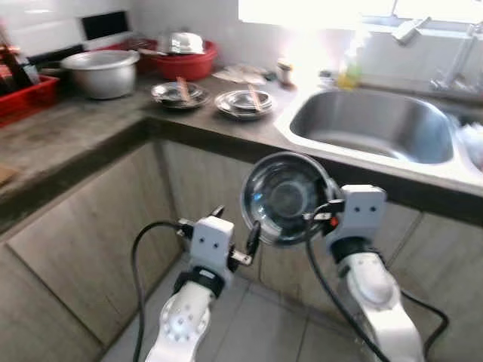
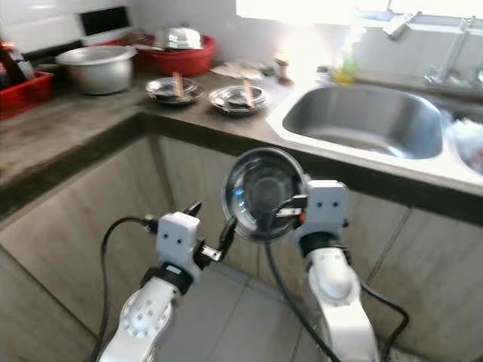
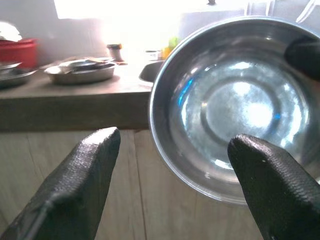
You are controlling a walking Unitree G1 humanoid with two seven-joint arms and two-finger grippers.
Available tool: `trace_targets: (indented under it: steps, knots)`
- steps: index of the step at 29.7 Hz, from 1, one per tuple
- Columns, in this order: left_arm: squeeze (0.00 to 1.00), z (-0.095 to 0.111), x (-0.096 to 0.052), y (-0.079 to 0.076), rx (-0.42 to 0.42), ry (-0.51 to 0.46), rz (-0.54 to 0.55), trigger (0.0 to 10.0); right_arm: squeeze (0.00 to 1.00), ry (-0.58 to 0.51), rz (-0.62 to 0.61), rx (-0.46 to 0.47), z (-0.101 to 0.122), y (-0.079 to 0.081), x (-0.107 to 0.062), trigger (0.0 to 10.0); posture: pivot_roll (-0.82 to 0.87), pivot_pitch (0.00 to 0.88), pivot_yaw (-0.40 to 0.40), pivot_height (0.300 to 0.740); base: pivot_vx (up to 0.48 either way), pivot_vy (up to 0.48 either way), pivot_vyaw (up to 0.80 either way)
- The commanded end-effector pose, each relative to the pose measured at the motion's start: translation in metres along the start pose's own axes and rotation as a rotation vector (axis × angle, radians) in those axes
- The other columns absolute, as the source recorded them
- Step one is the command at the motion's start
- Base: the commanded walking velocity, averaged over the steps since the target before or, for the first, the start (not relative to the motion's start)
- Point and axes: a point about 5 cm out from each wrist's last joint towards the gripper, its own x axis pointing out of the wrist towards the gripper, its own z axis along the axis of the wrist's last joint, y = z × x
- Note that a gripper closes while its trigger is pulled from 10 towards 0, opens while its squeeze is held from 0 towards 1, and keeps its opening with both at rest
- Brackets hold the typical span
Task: Kitchen organization
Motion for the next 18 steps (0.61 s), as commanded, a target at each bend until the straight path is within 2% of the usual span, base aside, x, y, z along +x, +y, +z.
trace_targets:
  steps: [1,13,18]
  knots:
    - [0.0,-0.0017,-0.002,0.0055,0.009,0.014,0.018,10.0,0.0,-0.029,0.034,0.027,0.0068,0.0106,0.0011,10.0,0.04,0.032,-0.006,0.74,0.0,0.322,-0.79]
    - [0.0,-0.0017,-0.0014,0.0056,0.008,0.017,0.018,10.0,0.0,-0.033,0.023,0.025,0.0076,0.0103,0.0022,10.0,0.04,0.034,-0.005,0.74,0.0,0.301,-0.79]
    - [0.0,-0.001,-0.0003,0.0072,0.013,0.013,0.026,10.0,0.0,-0.05,0.016,0.019,0.0119,0.01,0.0039,10.0,0.04,0.035,-0.003,0.74,0.0,0.0,-0.79]
